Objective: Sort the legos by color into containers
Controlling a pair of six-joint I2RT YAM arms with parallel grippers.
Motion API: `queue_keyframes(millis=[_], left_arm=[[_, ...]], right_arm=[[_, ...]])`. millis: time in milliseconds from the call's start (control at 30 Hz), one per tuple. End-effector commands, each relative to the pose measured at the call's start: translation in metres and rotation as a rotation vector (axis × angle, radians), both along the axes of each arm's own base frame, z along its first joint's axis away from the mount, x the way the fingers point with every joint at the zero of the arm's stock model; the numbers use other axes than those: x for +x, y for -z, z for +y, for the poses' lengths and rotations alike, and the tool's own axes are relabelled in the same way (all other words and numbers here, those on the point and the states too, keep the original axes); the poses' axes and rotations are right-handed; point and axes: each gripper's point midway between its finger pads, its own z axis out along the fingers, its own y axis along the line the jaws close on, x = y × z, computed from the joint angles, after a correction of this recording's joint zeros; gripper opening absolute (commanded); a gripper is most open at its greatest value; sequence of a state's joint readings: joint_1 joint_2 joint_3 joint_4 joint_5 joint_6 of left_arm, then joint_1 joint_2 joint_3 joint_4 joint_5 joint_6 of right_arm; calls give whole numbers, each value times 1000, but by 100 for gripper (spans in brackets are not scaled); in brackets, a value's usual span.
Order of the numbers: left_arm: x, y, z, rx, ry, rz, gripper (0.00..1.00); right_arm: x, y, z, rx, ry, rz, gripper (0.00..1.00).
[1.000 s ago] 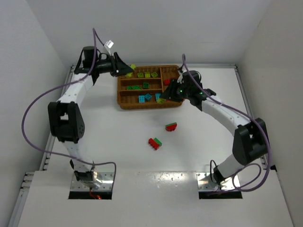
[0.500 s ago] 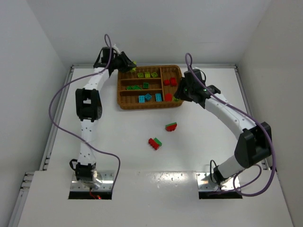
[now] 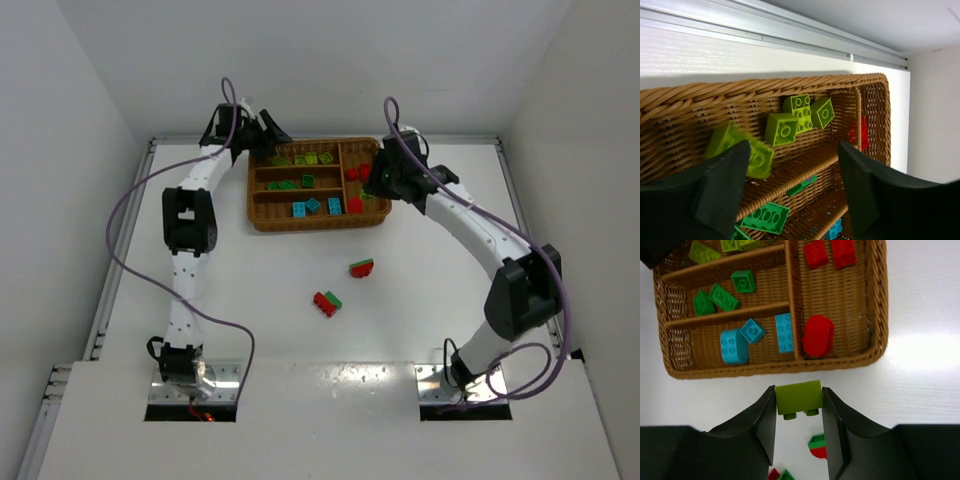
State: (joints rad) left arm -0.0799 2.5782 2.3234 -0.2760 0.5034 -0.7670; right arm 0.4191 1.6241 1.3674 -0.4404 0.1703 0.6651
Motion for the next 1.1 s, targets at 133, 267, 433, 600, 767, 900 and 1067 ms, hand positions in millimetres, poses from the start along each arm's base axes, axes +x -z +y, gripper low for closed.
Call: queue_keyframes(millis=[133,267,433,600,767,900,1067], left_arm=[[-12,-89,-14,-42,86,-159,81],[-39,-133,-3,26,57,-200,81],[-84,-135,33,158,-65,-118,82],[-133,-121,52,222,-165,-53,82],[-180,-116,52,193,-187,-54,82],[-197,-104,49,195,-176,-40,82],[-200,-103,47,191,-164,-29,83]], right_arm=[[64,-26,47,51,-68,-88,12],[111,-31,68,49,-84,-137,12],[160,-20,92,76,-97,-211,14],[206,-12,115,121,-109,-335,15],[236,-1,122,114,-91,-409,19],[251,12,126,123,-77,-448,22],[257,33,128,139,-94,-427,66]])
